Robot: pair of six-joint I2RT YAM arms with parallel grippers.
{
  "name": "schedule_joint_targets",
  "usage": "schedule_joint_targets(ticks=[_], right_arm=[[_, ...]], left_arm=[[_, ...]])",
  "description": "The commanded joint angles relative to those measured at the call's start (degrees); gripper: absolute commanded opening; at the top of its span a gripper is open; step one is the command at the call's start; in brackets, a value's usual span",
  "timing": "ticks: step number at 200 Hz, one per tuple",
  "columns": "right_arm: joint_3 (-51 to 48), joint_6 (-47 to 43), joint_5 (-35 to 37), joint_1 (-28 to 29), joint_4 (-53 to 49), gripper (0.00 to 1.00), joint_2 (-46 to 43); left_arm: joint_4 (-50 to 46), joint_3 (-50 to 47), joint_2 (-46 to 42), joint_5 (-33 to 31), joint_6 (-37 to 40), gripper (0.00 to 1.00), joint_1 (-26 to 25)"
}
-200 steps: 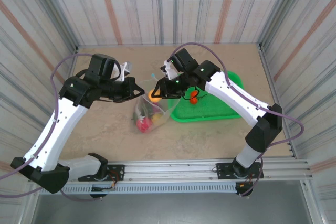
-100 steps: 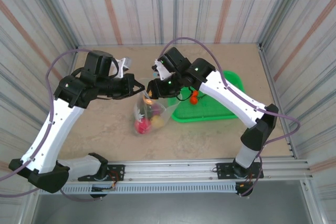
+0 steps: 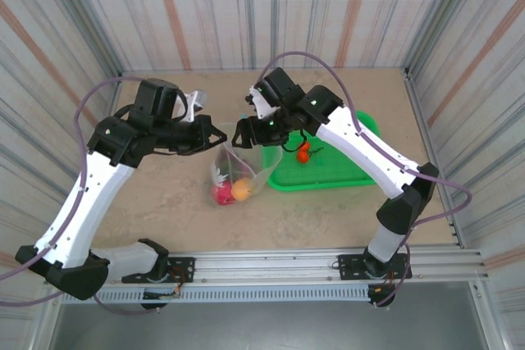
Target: Place the food in the zip-top bag and seal the zipper
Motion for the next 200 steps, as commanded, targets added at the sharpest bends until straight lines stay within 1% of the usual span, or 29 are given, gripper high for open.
schedule_joint_targets(ticks=[1, 16, 21, 47, 57, 67, 72, 94, 117, 142, 167, 184, 200], right_arm=[[0.10, -2.19, -0.75, -2.27, 3.66, 0.77, -5.79], [-0.36, -2.17, -3.05, -4.24, 6.00, 0.76, -7.55], [-2.41, -2.09, -3.50, -5.05, 6.48, 0.76, -8.12], [-6.01, -1.12, -3.75, -8.60, 8.59, 0.74, -10.41], [-7.58, -0.72, -1.32, -9.68, 8.54, 0.74, -11.11], [-9.50, 0.75, 3.93, -11.19, 7.19, 0.74, -11.73], [-10.68, 1.52, 5.39, -12.05, 6.71, 0.74, -11.96], [-15.39, 1.96, 8.04, -14.97, 4.86, 0.73, -12.02], [-18.90, -1.70, 12.31, -15.25, 0.57, 0.73, -9.80], [-24.10, -4.83, 15.74, -15.80, 0.45, 0.70, -7.26], [-27.34, -7.02, 15.79, -16.26, 3.32, 0.70, -4.15], [-27.32, -8.05, 15.39, -16.53, 4.19, 0.70, -0.63], [-26.57, -9.44, 16.70, -16.53, 4.40, 0.70, 3.38]], left_arm=[[0.69, -1.31, -0.24, 0.08, 0.76, 0.00, -0.16], [0.35, -1.60, -0.24, 0.02, 0.84, 0.00, -0.16], [0.38, -1.65, -0.19, 0.02, 0.85, 0.00, -0.12], [0.17, -2.01, -0.08, -0.19, 0.95, 0.00, -0.09], [0.19, -2.13, -0.10, -0.20, 1.01, 0.00, -0.07], [0.29, -2.29, -0.06, -0.09, 0.96, 0.00, -0.07], [0.37, -2.35, -0.06, -0.14, 0.94, 0.00, -0.06], [0.64, -2.38, 0.07, 0.12, 0.94, 0.00, -0.07], [0.64, -2.55, 0.04, 0.06, 0.94, 0.00, -0.07], [0.97, -3.20, -0.01, 0.29, 0.87, 0.00, 0.17], [1.50, -3.70, -0.06, 0.73, 0.64, 0.00, 0.21], [1.44, -3.74, 0.02, 0.74, 0.75, 0.00, 0.19], [1.48, -3.92, 0.11, 0.86, 0.63, 0.00, 0.20]])
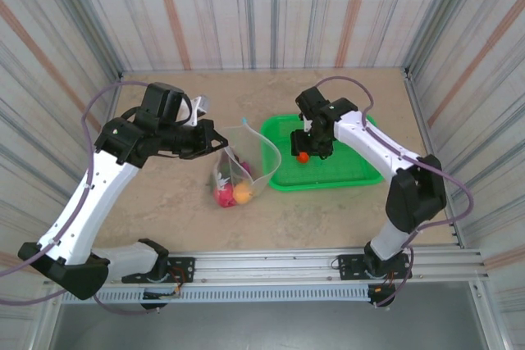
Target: Place the food in the zip-top bag and seal the zipper
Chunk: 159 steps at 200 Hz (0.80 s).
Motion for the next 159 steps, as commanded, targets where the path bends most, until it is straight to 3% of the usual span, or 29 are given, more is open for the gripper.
schedule_joint_targets(ticks=[1, 55, 159], right_arm=[[0.54, -3.78, 2.52, -0.29, 0.84, 0.70, 4.74], [3.10, -8.28, 6.70, -0.62, 1.92, 0.66, 12.64], [5.47, -10.17, 5.02, -2.05, 3.47, 0.52, 18.60]], left_arm=[[0.98, -0.68, 0.00, 0.79, 0.61, 0.00, 0.19], [0.36, -0.90, 0.13, 0.45, 0.95, 0.00, 0.24], [-0.84, -0.22, 0.83, -0.21, 2.24, 0.00, -0.07]])
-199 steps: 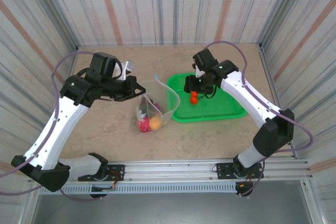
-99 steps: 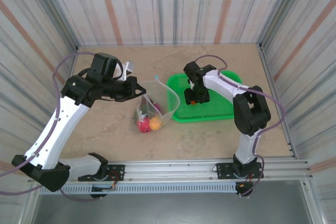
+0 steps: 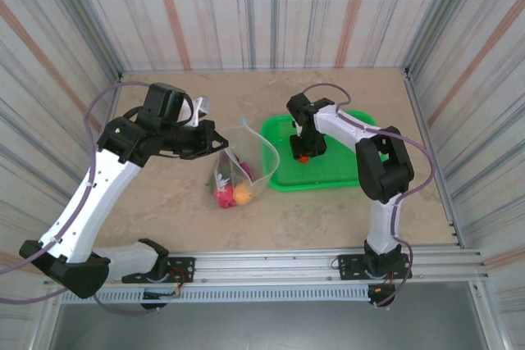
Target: Place the food in the zip-top bag and seal the zipper
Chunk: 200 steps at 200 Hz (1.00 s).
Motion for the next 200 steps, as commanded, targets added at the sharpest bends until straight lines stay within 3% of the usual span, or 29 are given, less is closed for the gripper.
schedule_joint_targets(ticks=[1, 67, 110, 168, 200], right_arm=[[1.25, -1.35, 0.16, -0.15, 0.09, 0.52, 1.73], [0.78, -1.35, 0.26, -0.59, 0.15, 0.30, 0.18], [-2.72, 0.85, 0.46, -0.49, 0.08, 0.28, -6.80], [-3.79, 3.47, 1.23, 1.79, -5.09, 0.28, -23.18], [2.44, 4.18, -6.67, 1.96, -8.09, 0.29, -30.39]], left_arm=[[-0.76, 0.26, 0.39, -0.23, 1.57, 0.00, -0.07], [-0.67, -0.17, -0.10, -0.10, 1.32, 0.00, -0.16], [-0.24, -0.09, -0.32, 0.45, 0.62, 0.00, -0.16], [0.16, 0.18, 0.12, 1.16, -0.43, 0.00, -0.16], [0.54, 0.12, 0.37, 1.77, -1.14, 0.00, -0.10]])
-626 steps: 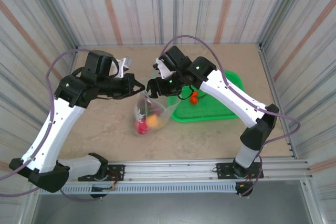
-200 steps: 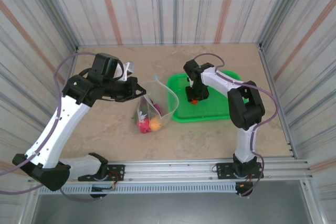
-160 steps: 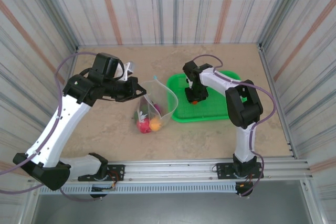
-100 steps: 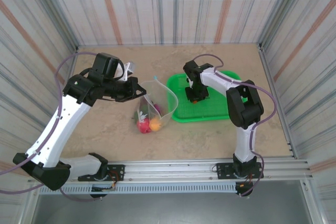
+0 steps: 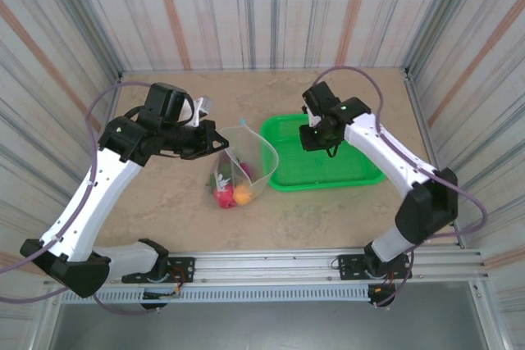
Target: Place the food in the zip-top bag and seal the zipper
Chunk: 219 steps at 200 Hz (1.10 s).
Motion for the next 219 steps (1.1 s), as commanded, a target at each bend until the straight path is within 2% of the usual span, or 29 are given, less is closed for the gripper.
schedule_joint_targets(ticks=[1, 30, 56, 88, 106, 118, 128, 219], right_arm=[[5.24, 1.74, -6.17, 0.28, -3.66, 0.29, -5.23], [12.86, 2.71, -22.06, 1.08, -2.36, 0.31, -6.33], [18.25, 7.35, -36.75, 2.74, 2.35, 0.32, -4.98], [16.04, 17.67, -49.29, 4.03, 12.62, 0.33, -4.20], [10.42, 26.21, -54.67, 4.15, 23.18, 0.32, -5.32], [5.16, 32.80, -57.21, 4.38, 33.14, 0.33, -6.19], [2.35, 35.97, -58.35, 4.82, 37.63, 0.33, -6.38], [-10.12, 35.42, -57.51, 7.54, 41.50, 0.32, -4.44]], left_arm=[[0.68, 0.15, 0.07, 1.41, -0.86, 0.00, -0.13], [1.37, -0.11, 0.57, 2.53, -1.70, 0.00, -0.16], [1.65, -0.09, 0.60, 2.72, -2.10, 0.00, -0.18], [2.64, -0.90, 0.42, 3.16, -2.90, 0.00, 0.22], [3.01, -1.36, 0.24, 3.63, -3.29, 0.00, 0.45], [3.26, -1.32, 0.22, 4.04, -3.41, 0.00, 0.51], [3.21, -1.16, 0.06, 4.06, -3.42, 0.00, 0.46], [1.96, -0.37, -1.33, 3.27, -2.58, 0.00, 0.51]])
